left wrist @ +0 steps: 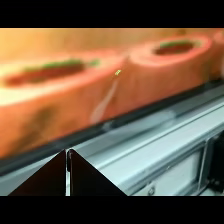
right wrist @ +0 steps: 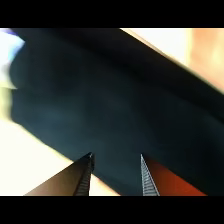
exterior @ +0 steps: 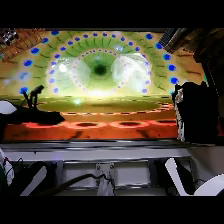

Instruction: Fold the clothes and pants, and hang the long-sleeved shirts on hangers.

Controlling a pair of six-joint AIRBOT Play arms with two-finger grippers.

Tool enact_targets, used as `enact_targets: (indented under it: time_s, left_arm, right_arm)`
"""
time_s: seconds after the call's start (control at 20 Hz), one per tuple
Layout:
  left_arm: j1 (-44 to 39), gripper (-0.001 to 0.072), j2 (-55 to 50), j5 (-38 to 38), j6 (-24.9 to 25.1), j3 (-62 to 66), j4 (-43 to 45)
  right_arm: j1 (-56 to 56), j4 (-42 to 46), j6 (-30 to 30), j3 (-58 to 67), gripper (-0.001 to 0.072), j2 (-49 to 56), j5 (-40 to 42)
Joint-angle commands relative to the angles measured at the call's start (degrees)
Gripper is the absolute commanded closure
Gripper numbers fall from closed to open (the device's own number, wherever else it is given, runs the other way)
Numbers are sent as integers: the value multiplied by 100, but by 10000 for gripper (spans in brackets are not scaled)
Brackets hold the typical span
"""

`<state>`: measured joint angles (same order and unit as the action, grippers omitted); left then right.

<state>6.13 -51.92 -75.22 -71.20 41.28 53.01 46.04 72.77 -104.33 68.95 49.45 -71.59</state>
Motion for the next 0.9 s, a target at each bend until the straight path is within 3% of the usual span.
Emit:
enact_targets:
  time_s: [0.0, 0.15, 0.25, 0.3, 0.45, 0.55, 0.85]
  left_arm:
    - [-326, 699, 101, -15, -267, 984, -164]
    - [-1034, 700, 72, 94, -748, 2363, 328]
    - [-1436, 699, 52, 179, -1054, 3047, 951]
    - [-1556, 699, 68, 229, -1067, 3224, 1167]
    - [-1593, 698, 98, 92, -1067, 3270, 1215]
    - [-1598, 698, 98, -264, -1069, 3268, 1209]
    - [-1602, 698, 96, -304, -1069, 3268, 1211]
  right_arm:
    - [-776, -2083, 955, 1541, 346, 732, 898]
    - [-2181, -2509, 1893, 2586, 346, 1799, -662]
    - [-3213, -2168, 2712, 2706, 346, 2116, -1102]
    - [-3689, -1698, 2822, 2695, 346, 2175, -1091]
    - [-4760, -492, 2813, 2586, 349, 2240, -848]
    - [-4999, -479, 2815, 2498, 349, 2238, -767]
    - [-5097, -507, 2796, 2494, 354, 2238, -981]
